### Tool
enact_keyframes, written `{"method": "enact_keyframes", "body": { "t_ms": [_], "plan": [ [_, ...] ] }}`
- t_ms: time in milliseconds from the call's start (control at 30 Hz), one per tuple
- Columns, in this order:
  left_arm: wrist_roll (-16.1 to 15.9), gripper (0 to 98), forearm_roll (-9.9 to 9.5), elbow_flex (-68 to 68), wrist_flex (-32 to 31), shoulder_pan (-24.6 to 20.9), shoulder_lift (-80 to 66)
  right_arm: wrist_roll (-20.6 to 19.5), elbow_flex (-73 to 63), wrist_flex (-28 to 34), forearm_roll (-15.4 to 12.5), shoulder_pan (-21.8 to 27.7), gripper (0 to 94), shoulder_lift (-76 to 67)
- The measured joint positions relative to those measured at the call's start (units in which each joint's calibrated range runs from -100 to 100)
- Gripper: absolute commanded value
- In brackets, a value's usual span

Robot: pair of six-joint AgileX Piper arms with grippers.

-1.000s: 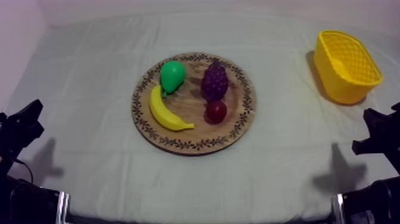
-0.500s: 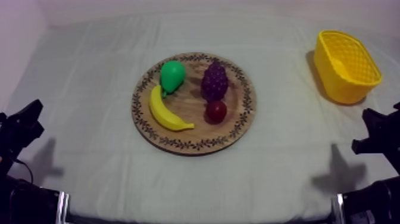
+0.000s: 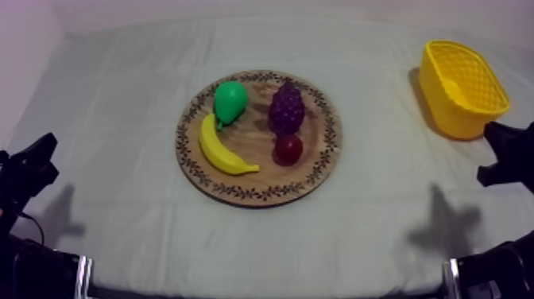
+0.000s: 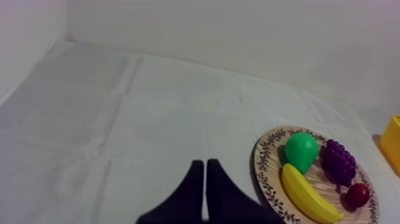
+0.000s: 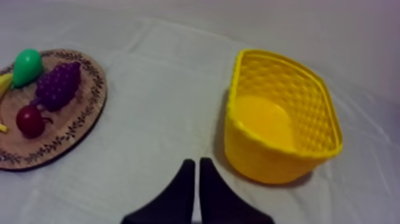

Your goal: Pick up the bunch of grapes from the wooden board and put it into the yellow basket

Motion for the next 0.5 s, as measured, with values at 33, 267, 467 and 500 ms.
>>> {"method": "enact_keyframes", "body": {
  "t_ms": [33,267,467,500],
  "plan": [
    [0.0,0.1,0.0,0.0,0.0,0.0,0.0,-0.4,-1.4,-0.3,0.4,-0.5,0.6,1.5],
    [0.0,0.1,0.0,0.0,0.0,0.0,0.0,-3.7,-10.8,-1.6,3.4,-3.4,0.6,12.8],
    [0.0,0.1,0.0,0.0,0.0,0.0,0.0,-7.8,-19.1,0.1,7.3,-6.7,0.6,22.6],
    [0.0,0.1,0.0,0.0,0.0,0.0,0.0,-8.7,-20.5,0.5,7.9,-7.2,0.6,24.3]
  ]
}}
